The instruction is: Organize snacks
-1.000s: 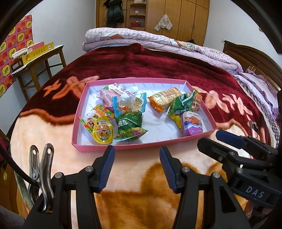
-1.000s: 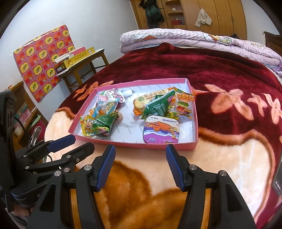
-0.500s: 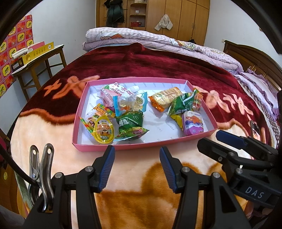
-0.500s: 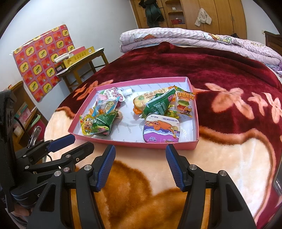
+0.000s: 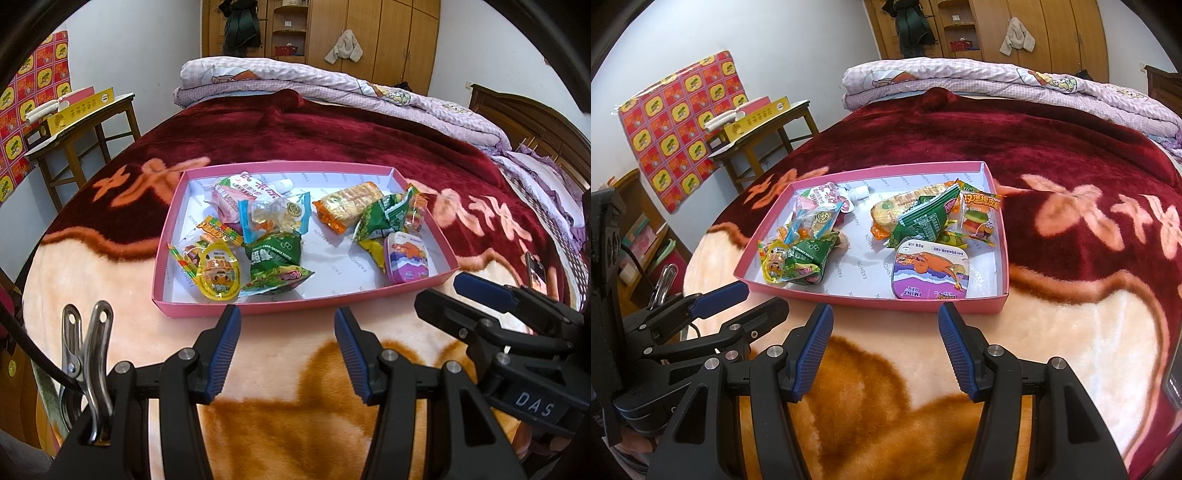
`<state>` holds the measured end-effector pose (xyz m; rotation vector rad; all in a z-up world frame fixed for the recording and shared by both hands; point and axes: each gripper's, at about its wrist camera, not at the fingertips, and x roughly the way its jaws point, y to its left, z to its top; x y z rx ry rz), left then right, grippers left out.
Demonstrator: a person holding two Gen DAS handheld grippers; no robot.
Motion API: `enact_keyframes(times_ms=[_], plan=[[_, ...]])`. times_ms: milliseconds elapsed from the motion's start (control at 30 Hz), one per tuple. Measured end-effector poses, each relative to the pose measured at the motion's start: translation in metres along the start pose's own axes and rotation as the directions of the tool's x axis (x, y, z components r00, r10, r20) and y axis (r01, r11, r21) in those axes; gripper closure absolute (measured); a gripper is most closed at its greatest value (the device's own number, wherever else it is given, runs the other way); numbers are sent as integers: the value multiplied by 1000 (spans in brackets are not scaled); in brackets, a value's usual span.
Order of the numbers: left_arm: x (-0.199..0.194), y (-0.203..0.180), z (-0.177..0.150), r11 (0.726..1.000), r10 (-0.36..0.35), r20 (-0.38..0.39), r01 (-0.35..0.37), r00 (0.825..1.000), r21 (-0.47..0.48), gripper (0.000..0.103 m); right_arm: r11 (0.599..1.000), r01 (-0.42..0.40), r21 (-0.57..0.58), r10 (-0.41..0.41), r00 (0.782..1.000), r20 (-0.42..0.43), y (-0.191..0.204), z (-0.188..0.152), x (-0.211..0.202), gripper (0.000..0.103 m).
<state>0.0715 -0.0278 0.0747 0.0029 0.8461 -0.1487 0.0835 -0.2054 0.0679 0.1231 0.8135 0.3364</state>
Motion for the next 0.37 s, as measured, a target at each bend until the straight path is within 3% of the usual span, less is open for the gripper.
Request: enact_keyframes(times_ms=[367], plan=[[1,10,-2,1000,12,-9,-12,1000,-4,47,1000,6,-3,-6,1000,-3,1,-3,4,42]])
